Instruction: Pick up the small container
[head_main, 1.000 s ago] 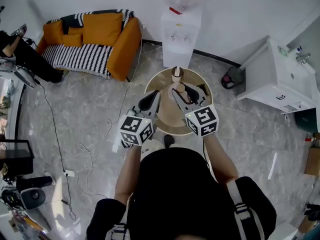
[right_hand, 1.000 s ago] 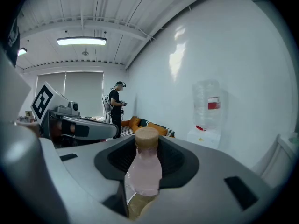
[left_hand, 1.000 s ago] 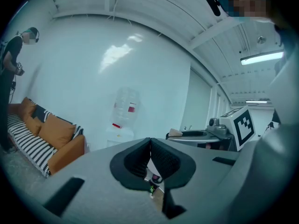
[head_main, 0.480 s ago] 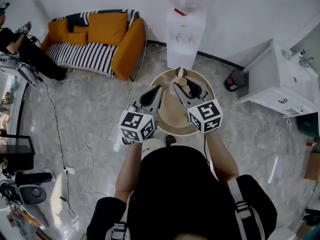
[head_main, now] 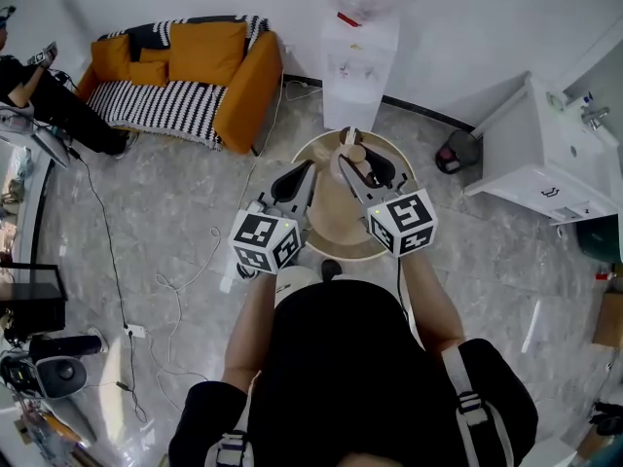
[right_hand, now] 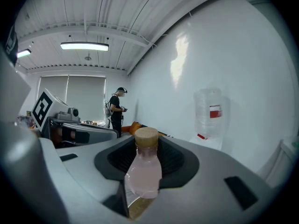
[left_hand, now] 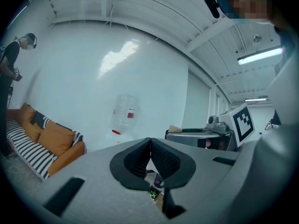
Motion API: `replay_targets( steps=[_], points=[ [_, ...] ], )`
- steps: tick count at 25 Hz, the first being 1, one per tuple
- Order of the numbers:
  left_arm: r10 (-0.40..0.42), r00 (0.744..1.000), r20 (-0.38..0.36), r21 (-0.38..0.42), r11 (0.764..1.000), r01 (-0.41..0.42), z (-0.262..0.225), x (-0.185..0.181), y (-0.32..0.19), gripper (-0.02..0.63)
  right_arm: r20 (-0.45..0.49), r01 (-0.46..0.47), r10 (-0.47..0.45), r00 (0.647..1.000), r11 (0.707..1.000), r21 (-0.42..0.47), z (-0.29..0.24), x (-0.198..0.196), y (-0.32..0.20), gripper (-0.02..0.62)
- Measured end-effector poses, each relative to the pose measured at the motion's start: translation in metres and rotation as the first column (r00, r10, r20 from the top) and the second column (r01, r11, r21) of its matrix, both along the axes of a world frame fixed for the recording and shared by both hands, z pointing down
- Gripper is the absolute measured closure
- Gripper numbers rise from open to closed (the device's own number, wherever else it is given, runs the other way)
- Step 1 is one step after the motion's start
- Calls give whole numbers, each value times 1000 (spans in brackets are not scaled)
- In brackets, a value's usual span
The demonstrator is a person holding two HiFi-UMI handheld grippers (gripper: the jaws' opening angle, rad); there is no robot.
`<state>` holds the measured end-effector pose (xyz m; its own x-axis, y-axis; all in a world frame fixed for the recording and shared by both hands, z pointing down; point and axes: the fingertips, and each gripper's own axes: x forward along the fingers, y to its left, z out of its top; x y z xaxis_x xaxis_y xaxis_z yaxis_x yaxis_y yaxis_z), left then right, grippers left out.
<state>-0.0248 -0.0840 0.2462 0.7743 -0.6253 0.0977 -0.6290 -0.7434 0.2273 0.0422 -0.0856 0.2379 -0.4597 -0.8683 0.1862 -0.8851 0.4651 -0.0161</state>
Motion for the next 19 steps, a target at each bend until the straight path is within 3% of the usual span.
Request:
replay_targets(
  steps=[19],
  points=[
    [9, 1000, 5, -12, 1000, -9, 5, 4, -4, 588, -10, 7, -7, 1000, 1000, 0, 5, 2, -1, 454]
  ],
)
